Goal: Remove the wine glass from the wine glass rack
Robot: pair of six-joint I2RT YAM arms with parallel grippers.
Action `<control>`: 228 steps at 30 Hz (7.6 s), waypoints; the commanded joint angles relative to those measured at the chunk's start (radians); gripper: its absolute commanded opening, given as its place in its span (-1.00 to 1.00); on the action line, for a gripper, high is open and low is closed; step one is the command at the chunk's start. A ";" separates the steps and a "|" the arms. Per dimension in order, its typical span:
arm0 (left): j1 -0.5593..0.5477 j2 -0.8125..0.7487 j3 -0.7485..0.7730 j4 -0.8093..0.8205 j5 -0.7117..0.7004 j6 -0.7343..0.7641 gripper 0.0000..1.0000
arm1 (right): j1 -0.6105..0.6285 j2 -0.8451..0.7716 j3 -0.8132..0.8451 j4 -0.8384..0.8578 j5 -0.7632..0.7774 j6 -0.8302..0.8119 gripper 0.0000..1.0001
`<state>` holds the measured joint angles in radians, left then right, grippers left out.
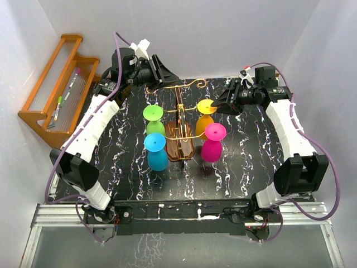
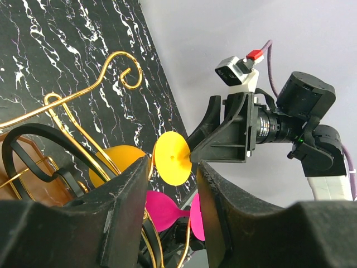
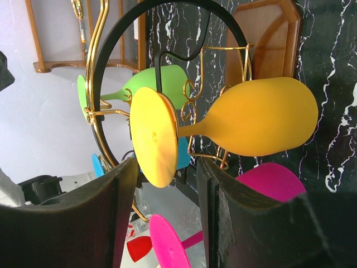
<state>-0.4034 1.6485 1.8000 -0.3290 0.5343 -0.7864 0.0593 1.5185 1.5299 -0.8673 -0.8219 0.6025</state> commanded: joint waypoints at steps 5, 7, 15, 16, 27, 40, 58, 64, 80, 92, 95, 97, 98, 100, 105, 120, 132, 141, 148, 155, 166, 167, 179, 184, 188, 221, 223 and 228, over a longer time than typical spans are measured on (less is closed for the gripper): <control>-0.005 -0.009 0.012 0.015 0.011 0.006 -0.22 | 0.020 0.016 0.049 0.008 0.014 -0.013 -0.22; -0.005 -0.012 0.007 0.015 0.010 0.007 -0.22 | 0.023 0.018 0.047 0.008 0.013 -0.014 -0.26; -0.005 -0.024 -0.008 0.016 0.007 0.006 -0.22 | 0.025 0.014 0.034 0.035 -0.002 0.001 -0.38; -0.005 -0.025 -0.010 0.016 0.006 0.006 -0.23 | 0.024 0.013 0.032 0.036 -0.003 0.003 -0.39; -0.005 -0.034 -0.014 0.012 0.003 0.001 -0.24 | 0.024 0.000 0.040 0.038 0.007 0.027 -0.72; -0.005 -0.069 -0.035 0.011 -0.008 -0.006 -0.24 | 0.017 -0.035 0.084 0.054 0.060 0.106 -0.84; -0.005 -0.124 -0.084 0.034 -0.013 -0.020 -0.25 | 0.001 -0.115 -0.074 0.341 0.024 0.323 -0.85; -0.005 -0.134 -0.095 0.044 -0.008 -0.028 -0.23 | 0.003 -0.088 -0.063 0.355 -0.016 0.310 -0.85; -0.005 -0.150 -0.108 0.043 -0.010 -0.031 -0.21 | 0.081 -0.044 -0.021 0.342 -0.083 0.268 -0.85; -0.005 -0.122 -0.061 0.044 0.022 -0.043 -0.21 | 0.080 -0.173 -0.082 0.185 0.065 0.172 -0.85; -0.005 -0.110 -0.028 0.045 0.034 -0.053 -0.21 | 0.080 -0.213 -0.073 0.177 0.139 0.171 -0.85; -0.004 -0.102 -0.002 0.040 0.042 -0.058 -0.21 | 0.080 -0.224 -0.049 0.148 0.184 0.159 -0.85; -0.005 -0.095 0.009 0.036 0.045 -0.059 -0.21 | 0.080 -0.228 -0.034 0.133 0.211 0.150 -0.85; -0.005 -0.086 0.030 0.032 0.054 -0.068 -0.21 | 0.080 -0.236 -0.003 0.100 0.276 0.126 -0.85; -0.005 -0.072 0.062 0.030 0.071 -0.097 -0.21 | 0.079 -0.215 0.157 0.034 0.475 -0.025 -0.85; -0.005 -0.107 0.130 -0.040 0.094 -0.259 -0.18 | 0.500 -0.091 0.336 0.499 0.826 -0.999 -0.84; -0.003 -0.203 0.077 -0.209 0.030 -0.414 -0.11 | 0.698 -0.291 -0.093 0.826 0.982 -1.480 -0.84; -0.003 -0.175 0.061 -0.189 0.080 -0.440 -0.10 | 0.762 -0.360 -0.192 0.932 0.913 -1.506 -0.85; -0.003 -0.173 0.057 -0.149 0.073 -0.466 -0.09 | 0.798 -0.346 -0.203 0.935 0.907 -1.501 -0.85; -0.003 -0.203 0.025 -0.122 0.061 -0.488 -0.09 | 0.817 -0.348 -0.232 0.942 0.913 -1.498 -0.85; -0.003 -0.260 0.004 -0.134 -0.022 -0.511 -0.09 | 0.824 -0.377 -0.283 0.965 0.954 -1.494 -0.85; -0.003 -0.268 -0.001 -0.130 -0.026 -0.518 -0.09 | 0.824 -0.381 -0.287 0.973 0.967 -1.494 -0.85; -0.003 -0.290 -0.073 -0.059 -0.014 -0.562 -0.09 | 0.824 -0.392 -0.310 1.004 0.947 -1.475 -0.85; -0.004 -0.260 -0.068 -0.053 0.013 -0.560 -0.09 | 0.830 -0.376 -0.302 1.023 0.932 -1.472 -0.85; -0.004 -0.249 -0.069 -0.053 0.018 -0.554 -0.09 | 0.839 -0.362 -0.295 1.036 0.926 -1.472 -0.85; -0.005 -0.189 -0.087 -0.049 0.016 -0.465 -1.00 | 0.874 -0.359 -0.328 1.070 1.024 -1.376 -0.40; -0.004 -0.196 -0.091 -0.036 -0.024 -0.455 -1.00 | 0.873 -0.390 -0.334 1.037 1.061 -1.326 -0.21; -0.004 -0.218 -0.108 -0.005 -0.135 -0.401 -1.00 | 0.875 -0.480 -0.344 0.917 1.183 -1.186 -0.03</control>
<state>-0.4072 1.4761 1.7012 -0.3798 0.5053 -1.2556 0.9302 1.1343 1.1797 0.0895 0.2329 -0.7349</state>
